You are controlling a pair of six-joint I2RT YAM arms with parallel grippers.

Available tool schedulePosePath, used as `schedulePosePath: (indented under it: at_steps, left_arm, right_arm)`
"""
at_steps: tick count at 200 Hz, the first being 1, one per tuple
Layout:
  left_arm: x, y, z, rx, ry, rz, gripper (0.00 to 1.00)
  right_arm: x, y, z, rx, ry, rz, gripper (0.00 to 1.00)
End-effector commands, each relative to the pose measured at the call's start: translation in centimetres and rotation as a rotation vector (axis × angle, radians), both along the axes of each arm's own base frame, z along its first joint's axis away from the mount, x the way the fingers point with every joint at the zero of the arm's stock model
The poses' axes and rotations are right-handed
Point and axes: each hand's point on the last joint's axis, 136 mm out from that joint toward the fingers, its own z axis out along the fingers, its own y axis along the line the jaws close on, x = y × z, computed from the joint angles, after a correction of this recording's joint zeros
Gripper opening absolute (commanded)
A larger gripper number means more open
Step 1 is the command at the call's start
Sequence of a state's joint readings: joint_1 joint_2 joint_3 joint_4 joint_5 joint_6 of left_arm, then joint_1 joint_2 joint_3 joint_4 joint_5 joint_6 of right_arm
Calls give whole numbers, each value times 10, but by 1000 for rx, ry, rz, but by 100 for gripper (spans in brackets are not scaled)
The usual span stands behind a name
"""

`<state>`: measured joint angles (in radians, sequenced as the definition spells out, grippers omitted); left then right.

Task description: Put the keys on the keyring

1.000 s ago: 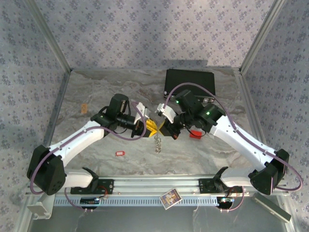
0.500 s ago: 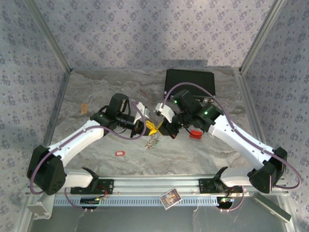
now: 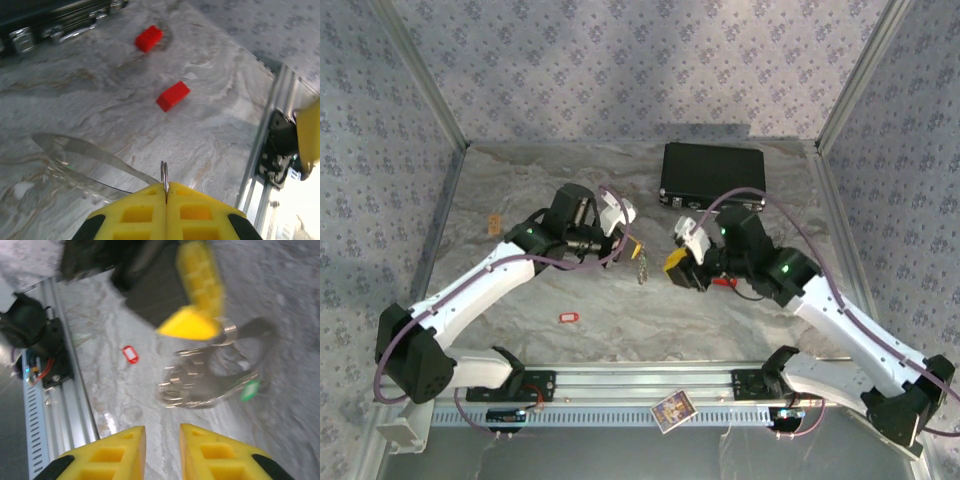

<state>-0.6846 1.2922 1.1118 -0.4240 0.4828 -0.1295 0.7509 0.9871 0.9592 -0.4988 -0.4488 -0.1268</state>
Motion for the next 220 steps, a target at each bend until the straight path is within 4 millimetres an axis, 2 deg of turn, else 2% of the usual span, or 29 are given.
schedulePosePath:
  at_steps: [1,32,48,66,98,124,146,166,194,220]
  left_arm:
    - [15,10,13,-2,126,251,0]
    - [14,12,9,58,336,405,0]
    - [12,16,6,98,435,481,0]
    - [10,13,5,70,528,546,0]
    - [3,17,0,74,657,637,0]
    - [-2,23,-4,80,754,729,0]
    - [-8,25,-7,123,850,785,0]
    - [-13,24,-11,155,937,825,0]
    - [-16,18,-12,130,1023,853,0]
    - [-16,21,-8,105,1075,890,0]
  right_arm:
    - [-6,33,2,100,-169,91,23]
    - [-5,69,3,198,-277,132,21]
    - [5,82,-5,186,-312,124,20]
    - [24,88,-18,141,-362,87,17]
    - [60,81,-30,173,-398,-42,13]
    - [74,76,-40,157,-423,-101,13]
    - [79,73,-49,137,-444,-117,15]
    - [80,71,-56,117,-454,-123,22]
    - [75,70,-55,160,-472,-118,27]
    - [73,67,-63,151,-503,-122,29]
